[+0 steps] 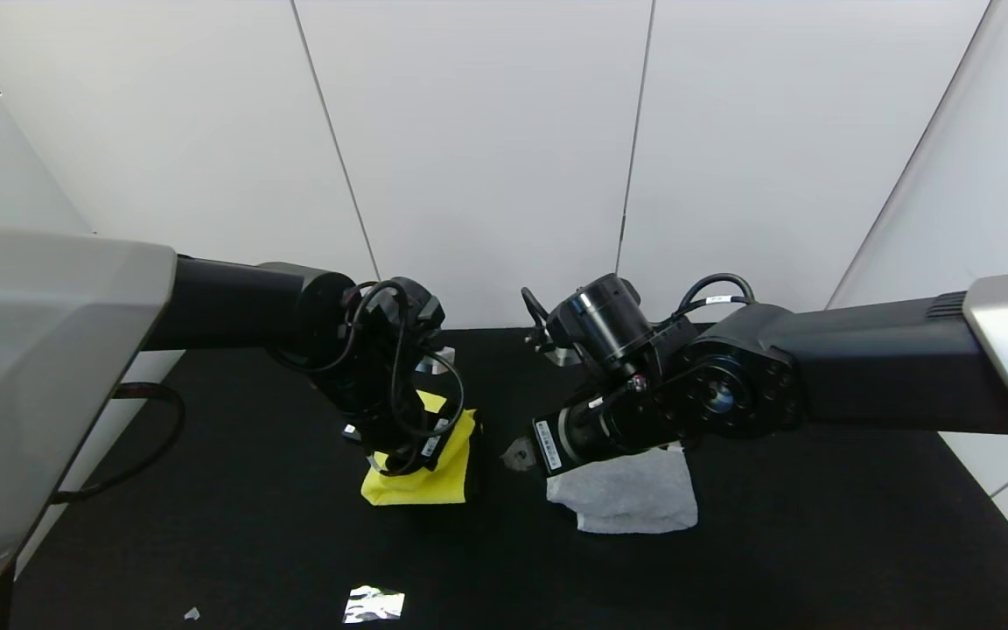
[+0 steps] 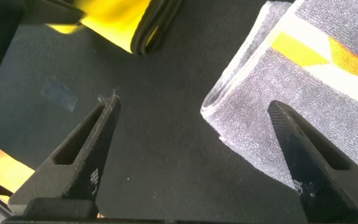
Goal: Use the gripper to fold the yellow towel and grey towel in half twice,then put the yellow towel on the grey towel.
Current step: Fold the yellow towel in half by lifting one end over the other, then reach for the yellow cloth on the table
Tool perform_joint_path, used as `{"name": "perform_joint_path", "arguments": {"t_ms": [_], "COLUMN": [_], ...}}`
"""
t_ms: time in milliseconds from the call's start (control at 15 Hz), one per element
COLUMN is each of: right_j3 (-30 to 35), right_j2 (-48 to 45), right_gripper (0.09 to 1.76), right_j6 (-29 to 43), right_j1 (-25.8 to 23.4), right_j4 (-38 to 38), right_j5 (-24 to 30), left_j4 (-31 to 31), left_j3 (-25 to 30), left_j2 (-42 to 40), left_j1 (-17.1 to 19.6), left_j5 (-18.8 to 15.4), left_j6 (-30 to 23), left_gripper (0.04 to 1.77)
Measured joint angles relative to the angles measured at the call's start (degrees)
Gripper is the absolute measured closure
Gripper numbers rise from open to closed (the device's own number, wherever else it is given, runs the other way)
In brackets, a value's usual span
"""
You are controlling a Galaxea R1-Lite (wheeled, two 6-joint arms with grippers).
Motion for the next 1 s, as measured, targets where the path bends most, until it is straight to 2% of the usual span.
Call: {"name": "perform_joint_path", "arguments": {"t_ms": [200, 400, 600, 1000], "right_j3": [0.0, 0.0, 0.0, 0.0], "right_j2": [0.0, 0.1, 0.2, 0.5], "right_gripper": [0.14, 0.14, 0.14, 0.14], "right_j6": [0.0, 0.0, 0.0, 0.0], "right_j1": [0.0, 0.1, 0.1, 0.2], "right_j4": [0.0, 0.0, 0.0, -0.1], "right_j5": [0.0, 0.0, 0.0, -0.3], "left_j4": [-1.2, -1.2, -1.2, -0.4], "left_j3": [0.0, -0.3, -1.5, -1.8], "left_j2": [0.2, 0.1, -1.1, -4.5], "left_j1": [0.1, 0.1, 0.1, 2.2], "left_j5": [-0.1, -0.1, -1.1, -1.5], "left_j6": [-0.2, -0.7, -3.0, -4.3], "left_gripper": [1.03, 0.73, 0.53, 0.3]}}
